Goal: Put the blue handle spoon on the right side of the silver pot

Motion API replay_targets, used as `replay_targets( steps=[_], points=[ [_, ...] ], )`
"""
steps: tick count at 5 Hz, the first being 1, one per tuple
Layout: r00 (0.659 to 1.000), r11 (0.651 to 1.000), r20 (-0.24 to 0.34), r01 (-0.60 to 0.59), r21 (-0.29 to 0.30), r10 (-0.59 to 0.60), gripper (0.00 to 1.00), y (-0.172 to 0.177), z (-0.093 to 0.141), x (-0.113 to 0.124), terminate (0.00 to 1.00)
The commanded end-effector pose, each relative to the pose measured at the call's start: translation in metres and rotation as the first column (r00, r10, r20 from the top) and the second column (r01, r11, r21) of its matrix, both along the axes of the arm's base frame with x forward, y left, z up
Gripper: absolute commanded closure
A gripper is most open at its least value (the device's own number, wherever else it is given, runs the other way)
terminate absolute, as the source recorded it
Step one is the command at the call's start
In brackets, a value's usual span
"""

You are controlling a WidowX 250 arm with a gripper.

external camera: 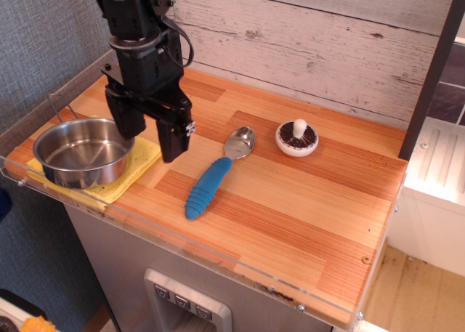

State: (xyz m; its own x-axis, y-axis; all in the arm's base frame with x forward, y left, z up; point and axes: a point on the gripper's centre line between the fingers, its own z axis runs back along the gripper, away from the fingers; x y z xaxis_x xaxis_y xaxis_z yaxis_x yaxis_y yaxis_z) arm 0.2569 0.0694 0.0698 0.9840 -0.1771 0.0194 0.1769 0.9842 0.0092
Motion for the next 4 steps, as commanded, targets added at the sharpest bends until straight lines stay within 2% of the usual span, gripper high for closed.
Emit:
replay_targets(
  steps=[1, 3, 4],
  points=[
    [0.999, 1.000, 0.034, 0.001, 0.015, -0.002, 0.00, 0.0030, 0.0127, 0.0024, 0.00],
    [0.999, 1.000, 0.034, 0.001, 0.015, -0.002, 0.00, 0.0030, 0.0127, 0.0024, 0.00],
    [0.999, 1.000, 0.034, 0.001, 0.015, -0.002, 0.00, 0.0030, 0.0127, 0.0024, 1.00]
  ],
)
